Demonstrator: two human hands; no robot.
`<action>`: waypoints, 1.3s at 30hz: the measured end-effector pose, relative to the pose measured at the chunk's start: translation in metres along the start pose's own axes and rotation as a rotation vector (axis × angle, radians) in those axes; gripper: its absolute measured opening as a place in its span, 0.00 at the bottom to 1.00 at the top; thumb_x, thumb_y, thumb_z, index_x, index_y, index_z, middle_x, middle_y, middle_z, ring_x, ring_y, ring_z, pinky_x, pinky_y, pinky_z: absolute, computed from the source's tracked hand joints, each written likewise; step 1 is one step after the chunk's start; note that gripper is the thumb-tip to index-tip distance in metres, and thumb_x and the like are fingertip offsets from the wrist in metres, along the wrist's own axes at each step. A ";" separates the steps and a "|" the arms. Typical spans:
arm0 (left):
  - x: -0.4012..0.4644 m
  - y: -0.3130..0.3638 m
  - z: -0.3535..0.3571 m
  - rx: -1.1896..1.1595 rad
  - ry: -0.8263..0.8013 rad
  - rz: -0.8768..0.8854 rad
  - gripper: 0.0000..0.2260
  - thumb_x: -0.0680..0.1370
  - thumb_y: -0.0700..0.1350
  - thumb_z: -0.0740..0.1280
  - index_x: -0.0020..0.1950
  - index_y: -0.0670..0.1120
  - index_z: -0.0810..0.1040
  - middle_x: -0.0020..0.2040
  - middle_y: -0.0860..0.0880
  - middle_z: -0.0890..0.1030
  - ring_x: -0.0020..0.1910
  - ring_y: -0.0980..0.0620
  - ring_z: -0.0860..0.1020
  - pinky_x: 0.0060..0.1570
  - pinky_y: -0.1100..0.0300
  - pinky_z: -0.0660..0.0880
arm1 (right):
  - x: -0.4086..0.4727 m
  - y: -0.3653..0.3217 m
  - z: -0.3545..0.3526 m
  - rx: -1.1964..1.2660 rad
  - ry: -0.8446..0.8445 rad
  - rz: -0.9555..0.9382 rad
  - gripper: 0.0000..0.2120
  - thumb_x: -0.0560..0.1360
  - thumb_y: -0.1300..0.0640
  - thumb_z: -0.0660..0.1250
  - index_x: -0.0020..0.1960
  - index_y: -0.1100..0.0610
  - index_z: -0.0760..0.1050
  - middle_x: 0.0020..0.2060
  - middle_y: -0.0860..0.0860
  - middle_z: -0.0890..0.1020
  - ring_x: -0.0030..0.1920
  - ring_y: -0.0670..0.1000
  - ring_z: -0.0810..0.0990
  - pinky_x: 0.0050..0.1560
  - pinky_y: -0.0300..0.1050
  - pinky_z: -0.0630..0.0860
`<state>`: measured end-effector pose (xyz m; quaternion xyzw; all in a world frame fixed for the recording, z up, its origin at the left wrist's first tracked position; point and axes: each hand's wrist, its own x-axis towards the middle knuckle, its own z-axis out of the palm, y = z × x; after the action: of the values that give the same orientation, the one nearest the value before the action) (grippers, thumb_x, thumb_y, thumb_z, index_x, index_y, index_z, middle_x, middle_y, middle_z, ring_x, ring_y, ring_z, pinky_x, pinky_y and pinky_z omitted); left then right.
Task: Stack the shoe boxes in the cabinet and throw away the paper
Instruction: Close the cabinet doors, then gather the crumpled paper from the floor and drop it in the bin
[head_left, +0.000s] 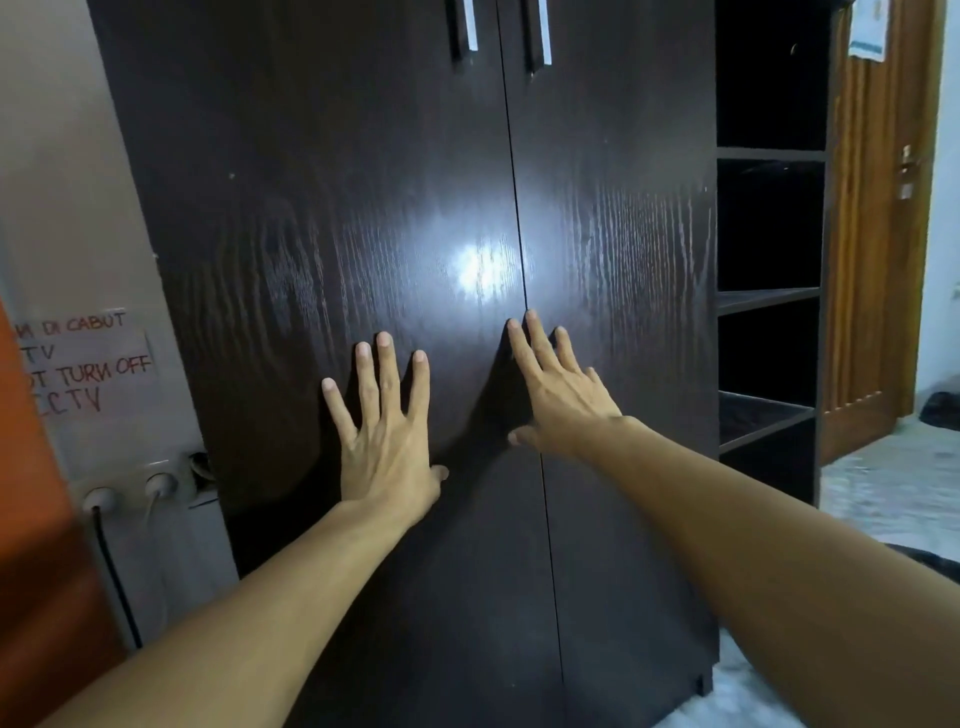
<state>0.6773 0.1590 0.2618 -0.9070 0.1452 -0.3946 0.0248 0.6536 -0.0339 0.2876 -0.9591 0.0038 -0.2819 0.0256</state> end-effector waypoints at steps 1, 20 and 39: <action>0.000 0.001 0.000 0.012 0.003 -0.003 0.59 0.68 0.61 0.74 0.76 0.47 0.29 0.74 0.38 0.26 0.72 0.37 0.26 0.68 0.34 0.33 | 0.000 0.001 0.002 -0.001 -0.005 -0.002 0.60 0.68 0.46 0.75 0.76 0.49 0.28 0.76 0.47 0.29 0.77 0.60 0.37 0.69 0.67 0.60; -0.078 0.154 0.027 -0.406 -0.633 0.445 0.43 0.71 0.60 0.70 0.78 0.46 0.53 0.79 0.45 0.50 0.78 0.45 0.47 0.74 0.39 0.48 | -0.168 0.126 0.021 -0.073 -0.421 0.305 0.50 0.69 0.40 0.73 0.79 0.51 0.47 0.78 0.51 0.55 0.73 0.58 0.65 0.69 0.52 0.68; -0.135 0.419 0.132 -0.665 -0.744 0.804 0.27 0.76 0.48 0.68 0.73 0.44 0.65 0.76 0.44 0.63 0.74 0.45 0.62 0.70 0.48 0.62 | -0.331 0.347 0.101 -0.134 -0.516 0.764 0.27 0.71 0.39 0.68 0.63 0.54 0.72 0.54 0.54 0.81 0.53 0.59 0.79 0.48 0.51 0.78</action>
<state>0.5828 -0.2128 0.0087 -0.8171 0.5706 0.0528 -0.0631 0.4324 -0.3686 0.0057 -0.9273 0.3684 -0.0037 0.0656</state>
